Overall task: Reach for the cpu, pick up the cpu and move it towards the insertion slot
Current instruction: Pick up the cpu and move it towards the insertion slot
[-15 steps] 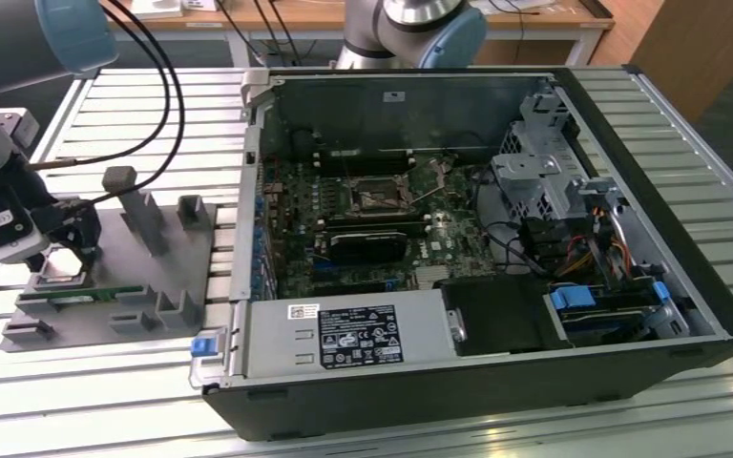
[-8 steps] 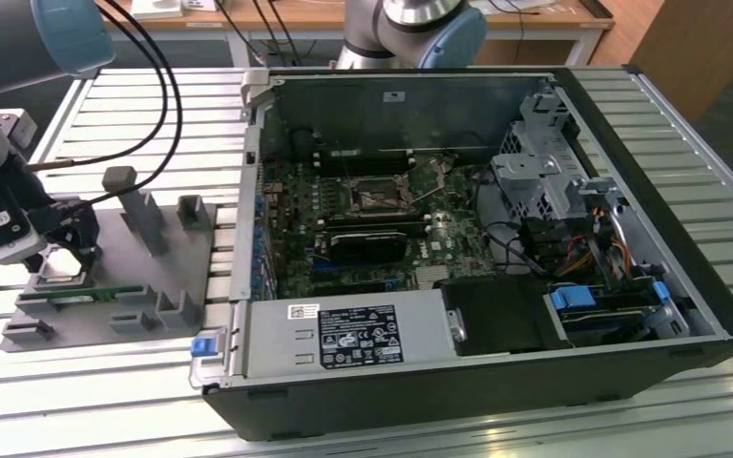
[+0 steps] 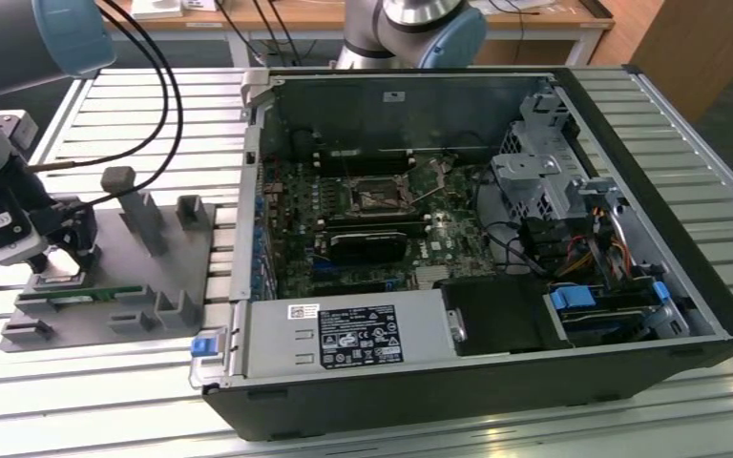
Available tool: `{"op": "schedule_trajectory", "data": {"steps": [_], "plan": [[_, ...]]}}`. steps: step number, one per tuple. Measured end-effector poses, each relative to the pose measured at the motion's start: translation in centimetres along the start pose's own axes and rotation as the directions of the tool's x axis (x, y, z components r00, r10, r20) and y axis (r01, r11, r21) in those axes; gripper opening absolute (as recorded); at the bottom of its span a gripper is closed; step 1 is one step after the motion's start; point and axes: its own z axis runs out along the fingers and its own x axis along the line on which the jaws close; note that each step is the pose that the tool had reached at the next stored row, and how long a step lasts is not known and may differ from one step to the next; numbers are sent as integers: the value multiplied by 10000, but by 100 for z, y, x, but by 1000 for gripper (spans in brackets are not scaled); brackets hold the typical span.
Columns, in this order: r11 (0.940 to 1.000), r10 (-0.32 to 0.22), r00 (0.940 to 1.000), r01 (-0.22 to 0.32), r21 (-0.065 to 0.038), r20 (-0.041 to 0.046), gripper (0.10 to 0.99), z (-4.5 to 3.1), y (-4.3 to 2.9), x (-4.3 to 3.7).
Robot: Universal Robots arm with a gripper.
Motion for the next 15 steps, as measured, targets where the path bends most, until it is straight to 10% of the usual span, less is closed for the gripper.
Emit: {"op": "schedule_trajectory", "data": {"steps": [15], "plan": [[10000, -1, 10000, 1, -2, 1, 541, -148, 1, 4]]}}
